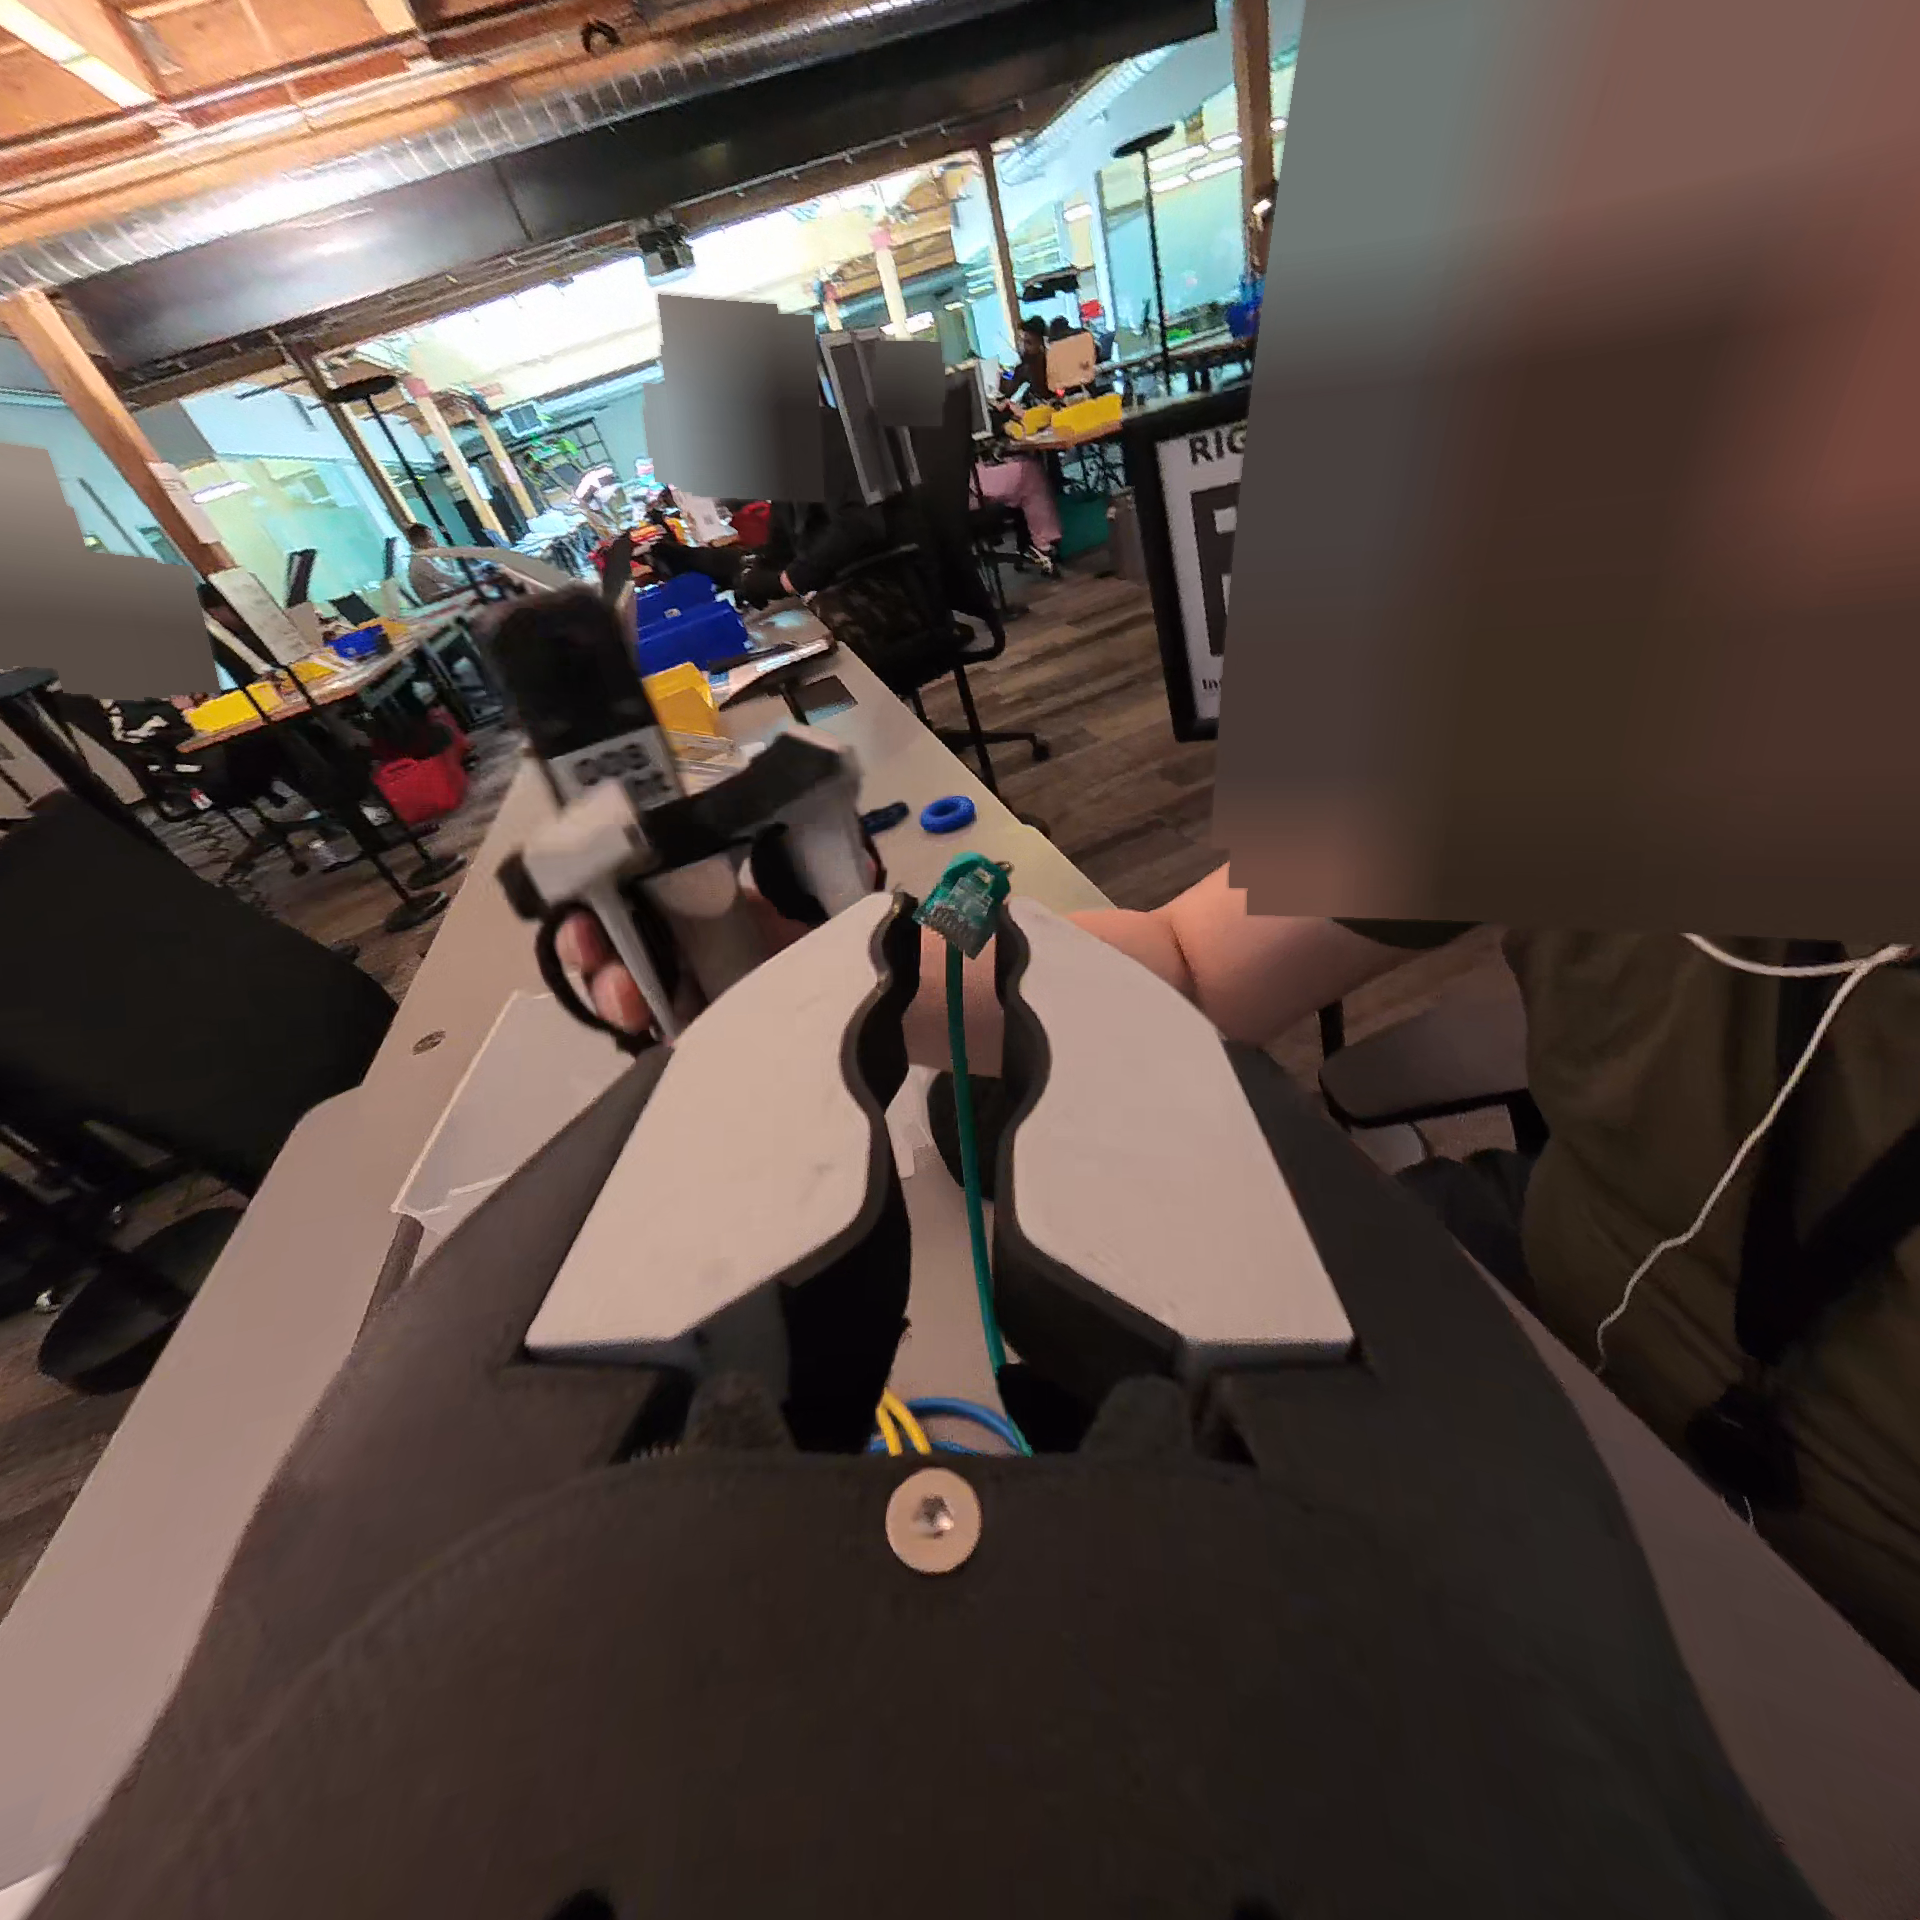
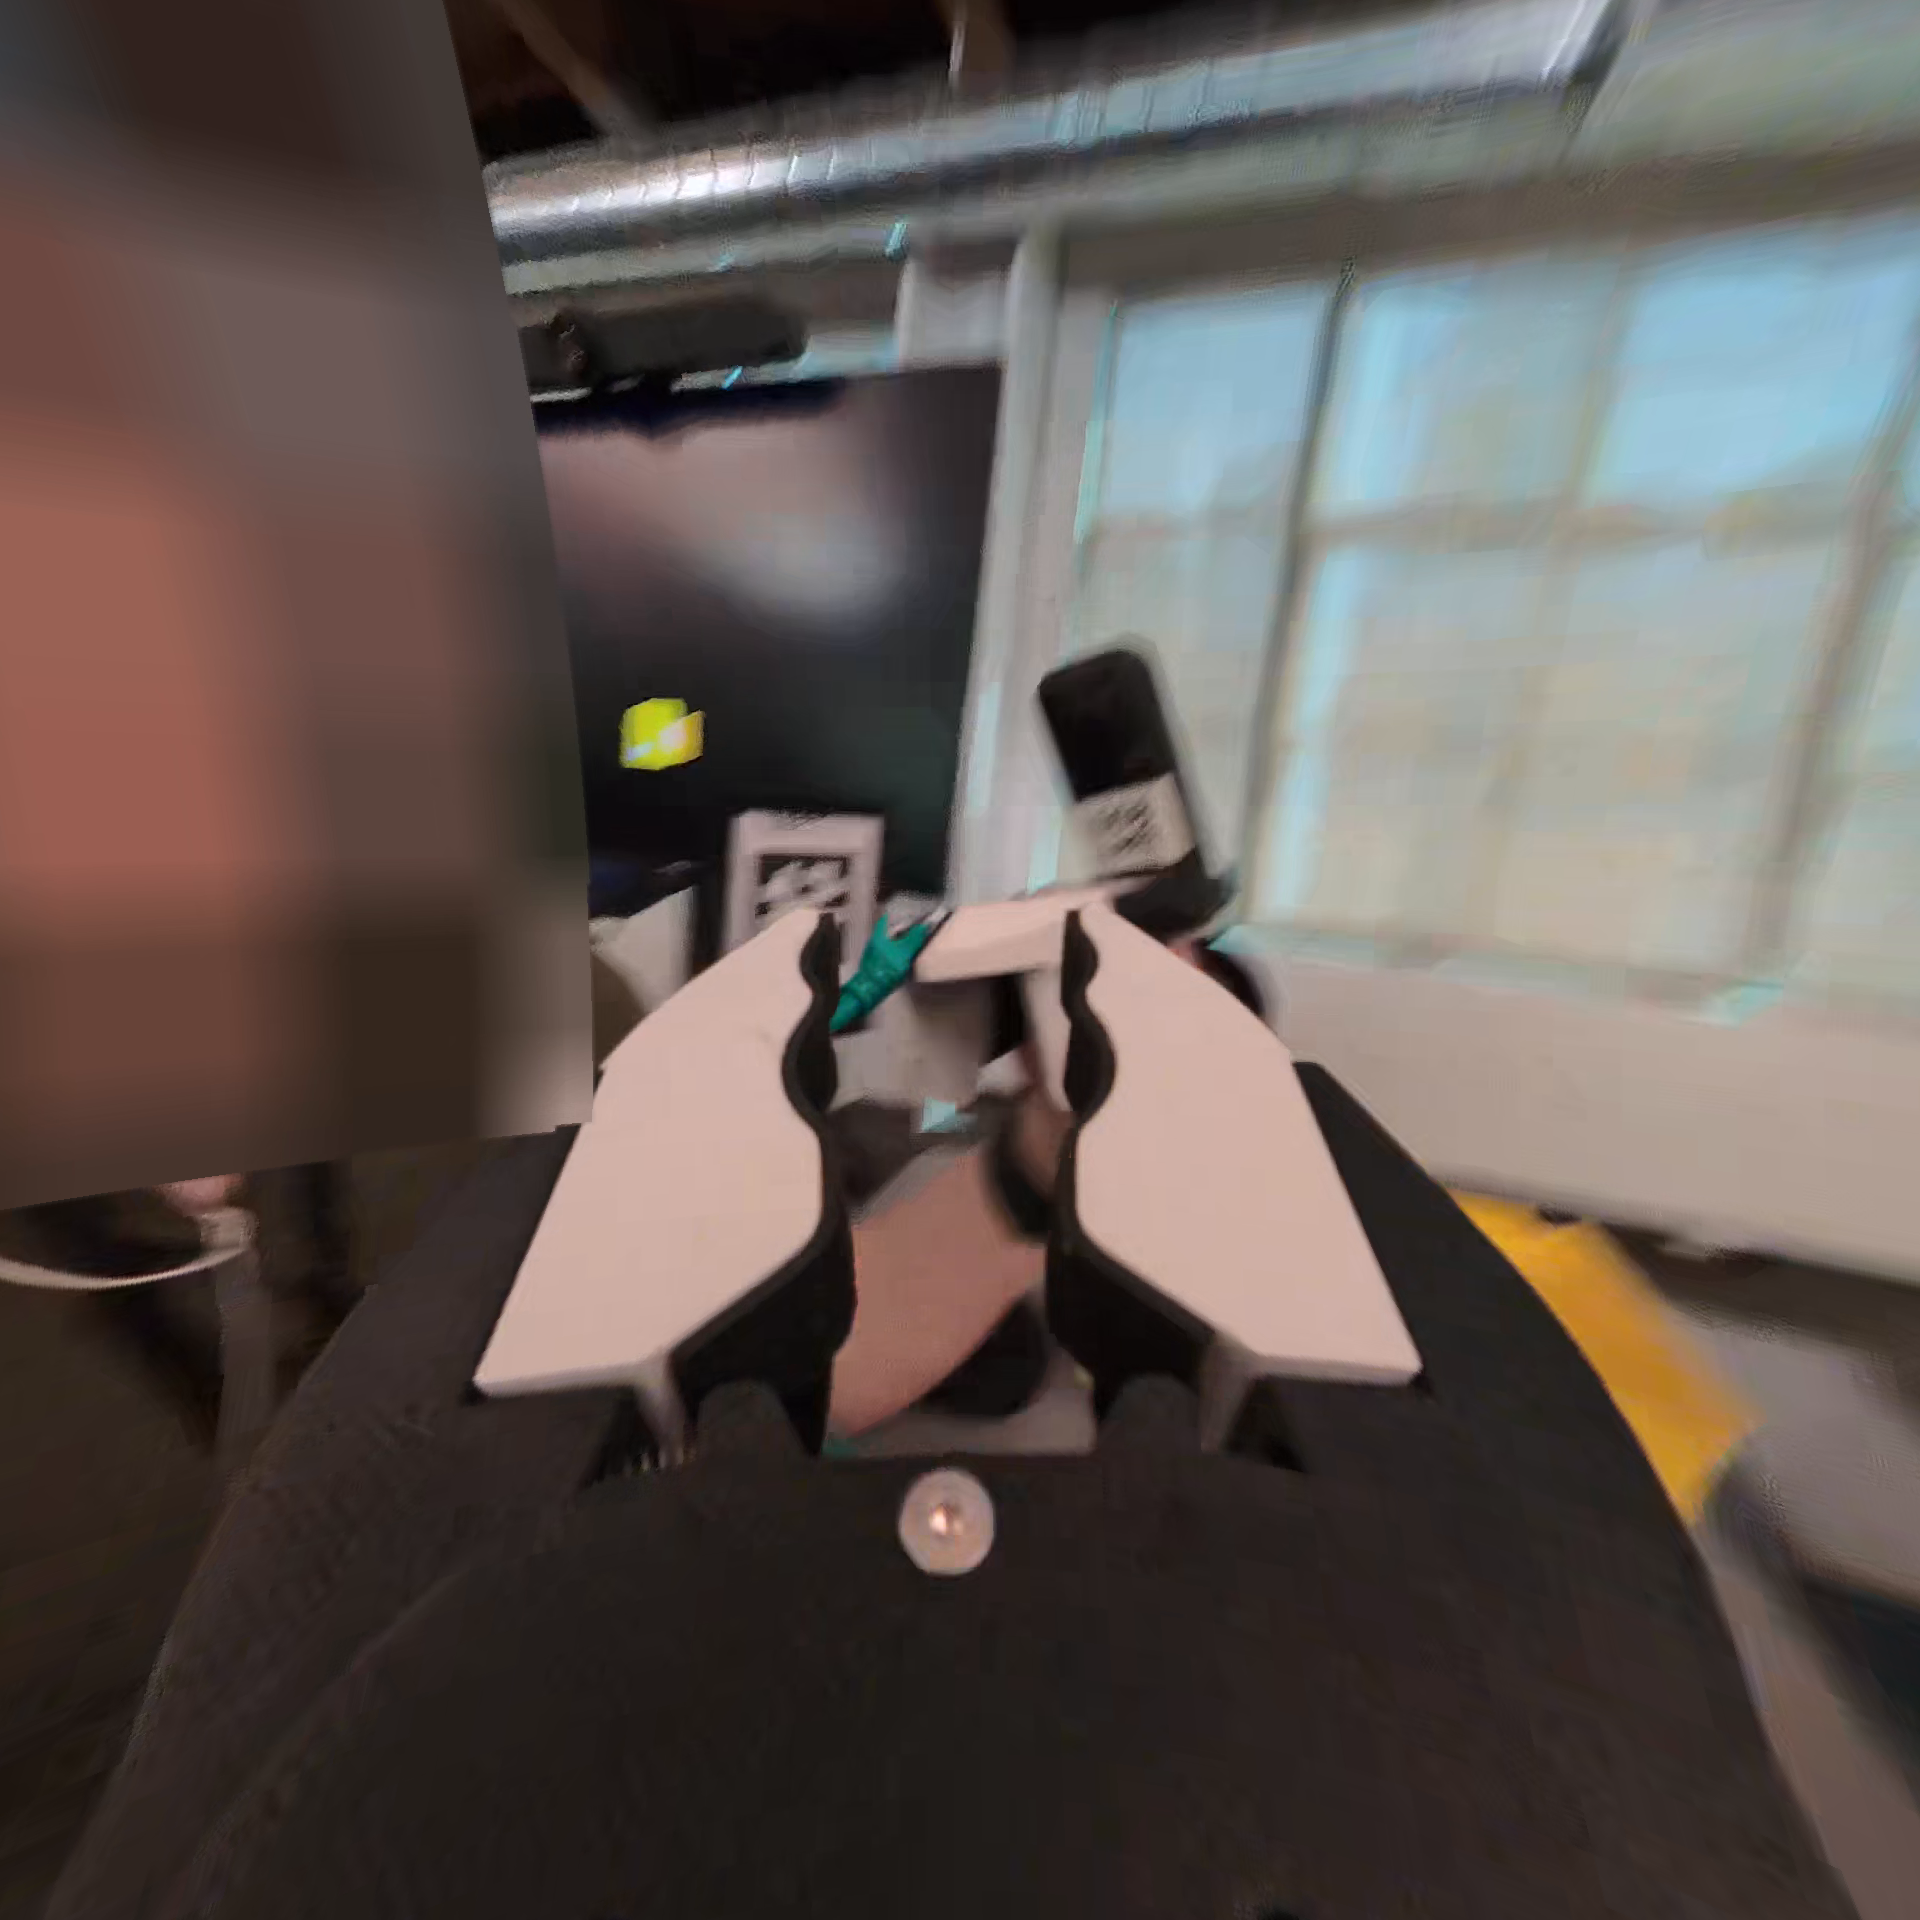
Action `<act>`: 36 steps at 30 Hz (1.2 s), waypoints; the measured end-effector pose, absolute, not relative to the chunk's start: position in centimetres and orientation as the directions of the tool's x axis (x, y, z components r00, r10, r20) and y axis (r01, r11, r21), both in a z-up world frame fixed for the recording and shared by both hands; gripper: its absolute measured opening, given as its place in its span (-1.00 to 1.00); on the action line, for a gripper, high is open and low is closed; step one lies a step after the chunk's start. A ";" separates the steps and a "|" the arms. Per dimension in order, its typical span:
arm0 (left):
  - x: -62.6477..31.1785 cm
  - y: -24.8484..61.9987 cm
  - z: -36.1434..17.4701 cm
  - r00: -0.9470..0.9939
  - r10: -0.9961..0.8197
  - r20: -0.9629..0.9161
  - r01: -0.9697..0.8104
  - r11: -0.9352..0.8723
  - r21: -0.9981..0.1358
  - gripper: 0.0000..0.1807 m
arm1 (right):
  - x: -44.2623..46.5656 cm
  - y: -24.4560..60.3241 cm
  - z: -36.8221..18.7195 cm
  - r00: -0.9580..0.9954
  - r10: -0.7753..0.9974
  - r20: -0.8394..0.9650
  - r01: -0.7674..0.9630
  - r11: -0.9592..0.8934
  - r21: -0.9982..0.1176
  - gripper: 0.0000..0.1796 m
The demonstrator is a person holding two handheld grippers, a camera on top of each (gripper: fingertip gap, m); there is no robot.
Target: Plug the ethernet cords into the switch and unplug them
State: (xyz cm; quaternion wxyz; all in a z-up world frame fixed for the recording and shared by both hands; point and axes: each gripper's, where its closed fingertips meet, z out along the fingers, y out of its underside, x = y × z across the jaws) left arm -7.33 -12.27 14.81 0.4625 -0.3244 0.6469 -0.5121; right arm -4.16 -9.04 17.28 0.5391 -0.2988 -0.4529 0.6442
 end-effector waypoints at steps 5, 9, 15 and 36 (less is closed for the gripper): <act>-7.0 -12.9 16.5 -0.346 -0.917 -0.201 0.086 0.182 -0.979 -0.86 | -1.8 -6.1 17.8 0.406 0.800 0.441 -0.424 0.592 -0.685 -0.68; -5.8 -11.4 16.8 -0.276 -0.957 -0.093 0.070 0.077 -0.995 -0.86 | -6.5 -4.7 13.1 0.425 0.612 0.667 -0.067 0.756 -0.651 -0.53; -6.4 -8.6 16.9 -0.218 -0.976 -0.006 0.096 -0.015 -0.995 -0.86 | -6.4 -7.6 15.8 0.438 0.702 0.562 -0.281 0.701 -0.656 -0.55; -6.2 -5.7 15.0 -0.101 -0.994 0.050 -0.001 -0.050 -0.999 -0.86 | -5.6 -5.6 15.2 0.359 0.815 0.456 -0.106 0.521 -0.847 -0.93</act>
